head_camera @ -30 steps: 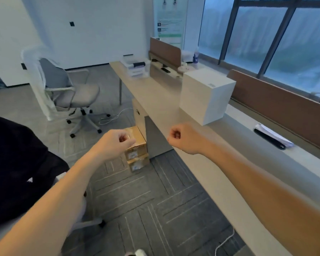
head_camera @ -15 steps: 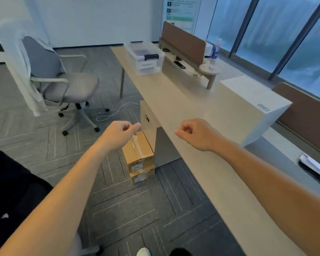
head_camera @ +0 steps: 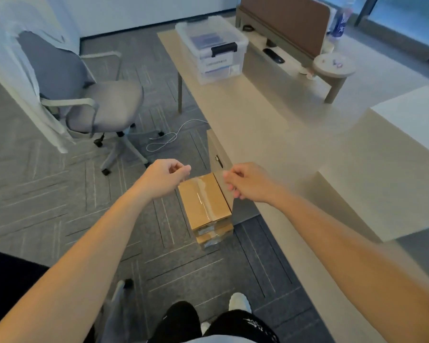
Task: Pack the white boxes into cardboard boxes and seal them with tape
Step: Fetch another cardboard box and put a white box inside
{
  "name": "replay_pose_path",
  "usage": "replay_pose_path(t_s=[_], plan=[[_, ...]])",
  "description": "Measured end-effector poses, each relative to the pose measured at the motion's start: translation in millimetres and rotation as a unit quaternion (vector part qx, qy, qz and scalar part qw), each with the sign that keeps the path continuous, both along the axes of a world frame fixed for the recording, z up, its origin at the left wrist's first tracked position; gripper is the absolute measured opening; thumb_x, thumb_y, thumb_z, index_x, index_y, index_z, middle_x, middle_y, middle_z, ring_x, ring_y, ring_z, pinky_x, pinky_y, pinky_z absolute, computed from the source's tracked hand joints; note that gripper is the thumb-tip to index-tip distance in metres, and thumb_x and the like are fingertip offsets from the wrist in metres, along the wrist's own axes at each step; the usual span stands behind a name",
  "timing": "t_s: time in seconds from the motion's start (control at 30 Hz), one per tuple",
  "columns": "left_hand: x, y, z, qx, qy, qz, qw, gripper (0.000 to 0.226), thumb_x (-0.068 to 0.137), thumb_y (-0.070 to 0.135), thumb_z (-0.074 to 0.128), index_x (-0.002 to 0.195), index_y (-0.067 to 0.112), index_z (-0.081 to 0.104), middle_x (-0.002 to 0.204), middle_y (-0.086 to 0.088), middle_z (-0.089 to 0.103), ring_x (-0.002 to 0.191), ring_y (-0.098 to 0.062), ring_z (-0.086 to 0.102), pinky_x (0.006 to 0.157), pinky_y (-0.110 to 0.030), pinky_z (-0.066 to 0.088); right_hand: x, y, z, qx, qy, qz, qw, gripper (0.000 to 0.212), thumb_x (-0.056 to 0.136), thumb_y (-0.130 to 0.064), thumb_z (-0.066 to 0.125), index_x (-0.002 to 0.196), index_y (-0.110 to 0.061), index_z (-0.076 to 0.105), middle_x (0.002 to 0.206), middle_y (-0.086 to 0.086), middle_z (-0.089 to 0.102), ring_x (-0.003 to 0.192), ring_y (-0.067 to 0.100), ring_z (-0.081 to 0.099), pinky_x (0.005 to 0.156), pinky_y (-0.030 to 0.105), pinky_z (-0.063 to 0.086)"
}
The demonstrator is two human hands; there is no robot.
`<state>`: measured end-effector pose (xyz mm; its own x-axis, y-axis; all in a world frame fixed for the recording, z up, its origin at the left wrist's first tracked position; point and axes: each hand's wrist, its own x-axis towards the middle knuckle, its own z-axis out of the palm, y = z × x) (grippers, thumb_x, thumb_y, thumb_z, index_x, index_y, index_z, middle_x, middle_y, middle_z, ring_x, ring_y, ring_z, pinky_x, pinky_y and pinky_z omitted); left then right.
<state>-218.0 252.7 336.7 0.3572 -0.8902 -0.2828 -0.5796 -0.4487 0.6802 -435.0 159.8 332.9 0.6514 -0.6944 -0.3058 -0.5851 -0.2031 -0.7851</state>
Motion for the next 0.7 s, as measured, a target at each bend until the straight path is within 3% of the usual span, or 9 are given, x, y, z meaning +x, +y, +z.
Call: replay_pose_path(t_s=[0.1,0.3,0.47,0.57,0.7], plan=[[31,-34,-26,0.022,0.01,-0.004,1.0,0.028,0.097,0.05,0.054,0.094,0.027,0.069,0.087,0.004,0.071,0.082,-0.013,0.065,0.074,-0.033,0.05,39,-24,-29,0.059,0.003,-0.043,0.997,0.031,0.102,-0.039,0.045,0.099,-0.013,0.062,0.09,-0.001,0.067,0.079,0.014,0.067,0.082,0.037,0.059],[107,-98,-94,0.058,0.019,-0.054,0.997,0.025,0.098,0.047,0.055,0.096,0.026,0.069,0.093,0.005,0.069,0.09,-0.012,0.064,0.072,-0.029,0.046,118,-60,-91,0.159,0.022,-0.154,0.975,0.034,0.102,-0.042,0.043,0.116,-0.015,0.058,0.097,-0.001,0.065,0.08,0.012,0.065,0.084,0.034,0.058],[158,-139,-153,0.089,0.026,-0.12,0.988,0.027,0.098,0.043,0.057,0.097,0.02,0.07,0.096,0.004,0.069,0.094,-0.014,0.063,0.073,-0.03,0.047,162,-69,-156,0.289,0.01,-0.327,0.9,0.052,0.101,-0.045,0.045,0.138,-0.009,0.049,0.106,0.008,0.066,0.094,0.022,0.069,0.086,0.037,0.059],[178,-161,-194,0.107,0.02,-0.147,0.983,0.027,0.097,0.044,0.055,0.099,0.021,0.069,0.1,0.005,0.068,0.1,-0.017,0.062,0.083,-0.034,0.049,178,-72,-197,0.338,0.008,-0.393,0.855,0.049,0.101,-0.044,0.046,0.137,-0.01,0.048,0.118,0.017,0.063,0.104,0.031,0.066,0.092,0.04,0.056],[195,-193,-270,0.113,0.0,-0.161,0.98,0.03,0.098,0.045,0.054,0.108,0.021,0.068,0.103,0.005,0.066,0.104,-0.018,0.059,0.085,-0.032,0.044,196,-84,-269,0.386,-0.004,-0.466,0.796,0.06,0.098,-0.046,0.052,0.145,-0.01,0.039,0.121,0.009,0.058,0.101,0.022,0.062,0.082,0.032,0.058]])
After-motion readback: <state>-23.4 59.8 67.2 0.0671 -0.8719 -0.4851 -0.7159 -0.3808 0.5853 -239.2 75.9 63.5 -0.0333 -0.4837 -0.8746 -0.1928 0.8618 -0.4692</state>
